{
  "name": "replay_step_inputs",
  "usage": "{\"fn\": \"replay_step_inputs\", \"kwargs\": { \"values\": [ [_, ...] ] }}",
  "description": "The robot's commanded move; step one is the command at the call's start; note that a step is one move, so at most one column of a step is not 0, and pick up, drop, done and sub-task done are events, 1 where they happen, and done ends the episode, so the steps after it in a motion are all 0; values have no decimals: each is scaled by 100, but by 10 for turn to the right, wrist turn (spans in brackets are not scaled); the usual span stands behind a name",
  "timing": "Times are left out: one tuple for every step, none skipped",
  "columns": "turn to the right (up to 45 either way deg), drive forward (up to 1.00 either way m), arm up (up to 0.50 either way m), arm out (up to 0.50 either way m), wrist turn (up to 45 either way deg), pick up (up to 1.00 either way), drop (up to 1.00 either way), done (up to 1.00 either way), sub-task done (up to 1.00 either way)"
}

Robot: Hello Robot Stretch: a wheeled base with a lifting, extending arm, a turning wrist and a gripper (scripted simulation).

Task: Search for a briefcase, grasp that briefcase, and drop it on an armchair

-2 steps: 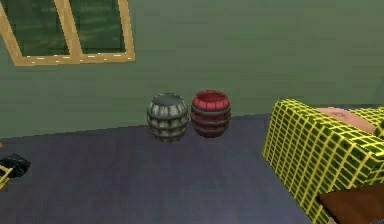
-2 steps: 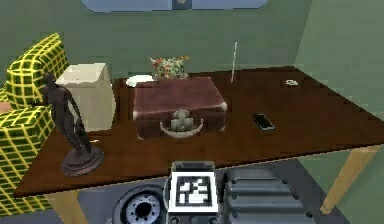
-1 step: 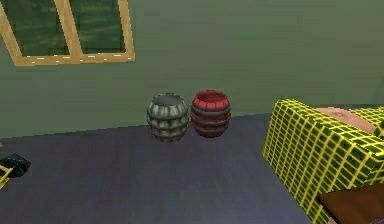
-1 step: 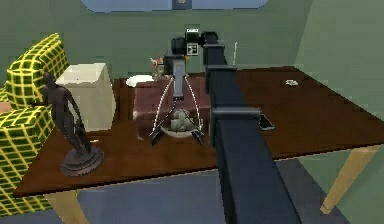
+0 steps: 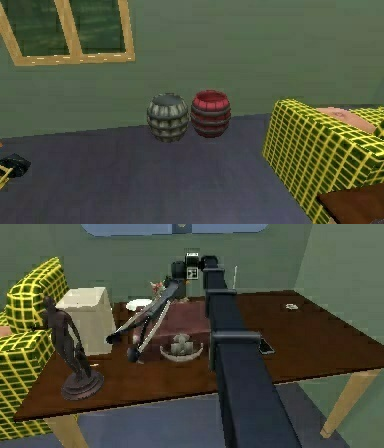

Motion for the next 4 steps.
{"fn": "replay_step_inputs", "kwargs": {
  "values": [
    [0, 0, 0, 0, 450, 0, 0, 0, 0],
    [0, 0, 0, 0, 450, 0, 0, 0, 0],
    [0, 0, 0, 0, 210, 0, 0, 0, 0],
    [0, 0, -28, 0, 0, 0, 0, 0, 0]
  ]
}}
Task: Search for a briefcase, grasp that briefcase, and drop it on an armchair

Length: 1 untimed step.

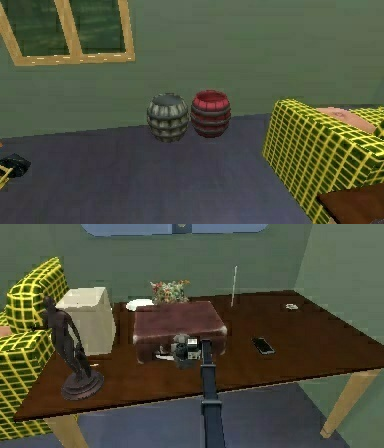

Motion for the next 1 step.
{"fn": "replay_step_inputs", "kwargs": {
  "values": [
    [0, 0, 0, 0, 0, 100, 0, 0, 0]
  ]
}}
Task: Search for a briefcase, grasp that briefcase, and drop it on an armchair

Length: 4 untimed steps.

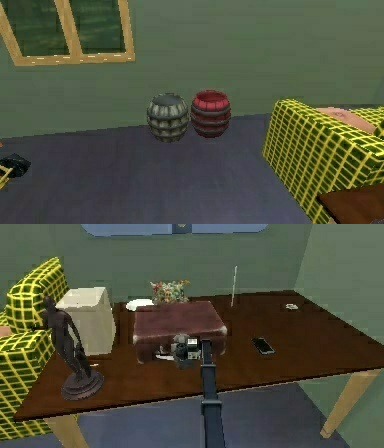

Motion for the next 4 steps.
{"fn": "replay_step_inputs", "kwargs": {
  "values": [
    [0, 0, 10, 0, 0, 0, 0, 0, 0],
    [0, 0, 18, 0, 0, 0, 0, 0, 0],
    [0, 0, 0, 0, -450, 0, 0, 0, 0],
    [0, 0, 0, 0, -450, 0, 0, 0, 0]
  ]
}}
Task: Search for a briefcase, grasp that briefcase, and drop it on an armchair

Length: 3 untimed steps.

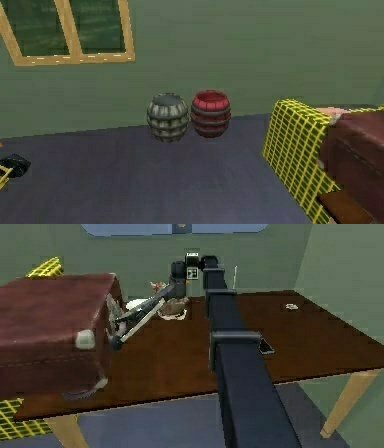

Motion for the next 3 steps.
{"fn": "replay_step_inputs", "kwargs": {
  "values": [
    [0, 0, 0, 0, -150, 0, 0, 0, 0],
    [0, 0, 0, -46, 0, 0, 0, 0, 0],
    [-450, 0, 0, 0, 0, 0, 0, 0, 0]
  ]
}}
